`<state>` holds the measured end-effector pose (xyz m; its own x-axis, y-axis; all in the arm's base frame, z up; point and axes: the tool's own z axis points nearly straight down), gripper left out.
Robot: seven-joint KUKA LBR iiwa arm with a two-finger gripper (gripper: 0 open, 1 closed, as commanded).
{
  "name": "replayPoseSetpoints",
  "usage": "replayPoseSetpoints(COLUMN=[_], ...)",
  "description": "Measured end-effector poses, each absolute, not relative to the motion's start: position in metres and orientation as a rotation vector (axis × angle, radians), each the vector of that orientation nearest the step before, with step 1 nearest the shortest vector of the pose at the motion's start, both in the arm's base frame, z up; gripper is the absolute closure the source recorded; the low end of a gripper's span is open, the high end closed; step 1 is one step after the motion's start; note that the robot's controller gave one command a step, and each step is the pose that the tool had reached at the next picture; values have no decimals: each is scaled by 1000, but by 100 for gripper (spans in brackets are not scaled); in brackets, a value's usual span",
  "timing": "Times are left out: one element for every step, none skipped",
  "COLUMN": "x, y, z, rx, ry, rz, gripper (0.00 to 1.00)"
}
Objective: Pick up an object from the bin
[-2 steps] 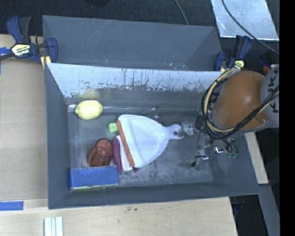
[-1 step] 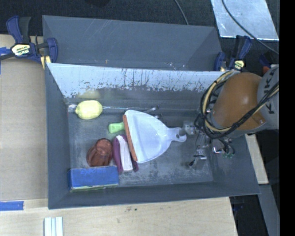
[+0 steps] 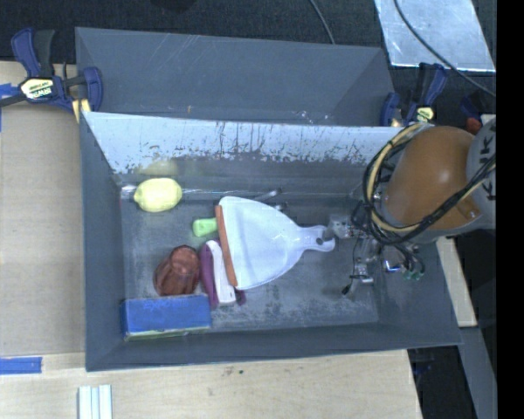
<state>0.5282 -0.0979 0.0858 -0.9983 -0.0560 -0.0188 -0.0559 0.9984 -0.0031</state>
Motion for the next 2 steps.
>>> replayPoseSetpoints(x=[560,560], y=[-48,-48], z=[73,73], rx=[-450,-450], ry=[3080,3080], rz=[-10,-10], gripper=[100,100])
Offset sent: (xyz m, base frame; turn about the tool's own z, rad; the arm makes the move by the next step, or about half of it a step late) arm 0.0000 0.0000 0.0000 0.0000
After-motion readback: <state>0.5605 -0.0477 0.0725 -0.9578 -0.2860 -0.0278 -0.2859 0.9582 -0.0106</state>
